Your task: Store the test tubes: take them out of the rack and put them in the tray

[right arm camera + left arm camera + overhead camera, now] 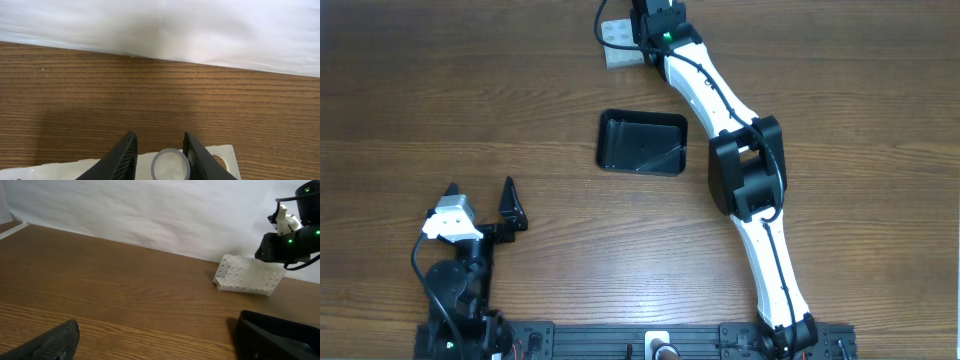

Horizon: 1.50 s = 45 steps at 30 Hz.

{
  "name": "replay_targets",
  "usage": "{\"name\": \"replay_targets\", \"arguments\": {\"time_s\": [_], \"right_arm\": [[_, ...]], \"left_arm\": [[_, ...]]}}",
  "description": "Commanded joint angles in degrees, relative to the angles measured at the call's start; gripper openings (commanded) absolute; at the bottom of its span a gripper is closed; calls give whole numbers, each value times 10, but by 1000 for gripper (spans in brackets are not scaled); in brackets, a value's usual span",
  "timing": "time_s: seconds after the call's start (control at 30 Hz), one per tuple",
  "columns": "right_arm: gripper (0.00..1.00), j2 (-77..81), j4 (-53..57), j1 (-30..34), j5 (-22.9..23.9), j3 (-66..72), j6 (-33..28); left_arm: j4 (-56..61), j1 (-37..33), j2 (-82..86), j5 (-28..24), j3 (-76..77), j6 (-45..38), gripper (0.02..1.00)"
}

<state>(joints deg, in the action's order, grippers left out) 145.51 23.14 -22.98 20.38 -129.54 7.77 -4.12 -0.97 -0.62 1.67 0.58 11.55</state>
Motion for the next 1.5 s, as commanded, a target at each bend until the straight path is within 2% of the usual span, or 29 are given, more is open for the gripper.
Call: {"name": "replay_targets", "arguments": {"time_s": [0.03,0.53,0.7,0.87,0.9,0.97,1.2,1.3,1.5], "right_arm": [[305,-8,-2,-5,7,-9,3],[301,-119,12,-8,7,-9,3],[294,-160,64,-15,7,-9,12],[286,-190,144,-23,3,-9,59],[312,-190,156,-23,0,-9,59],[568,-187,174,-18,0,-9,59],[713,-145,183,-2,1,-9,59],[831,-121,159,-2,1,-9,52],[875,-73,106,-2,1,-9,10]], "left_arm": [[0,3,4,-6,-2,-7,996],[0,3,4,-6,-2,-7,998],[0,3,4,-6,-2,-7,998],[0,3,4,-6,-2,-7,996],[0,3,4,-6,-2,-7,998],[0,3,4,-6,-2,-7,998],[0,3,4,-6,-2,-7,998],[0,3,4,-6,-2,-7,998],[0,3,4,-6,-2,-7,998]]}}
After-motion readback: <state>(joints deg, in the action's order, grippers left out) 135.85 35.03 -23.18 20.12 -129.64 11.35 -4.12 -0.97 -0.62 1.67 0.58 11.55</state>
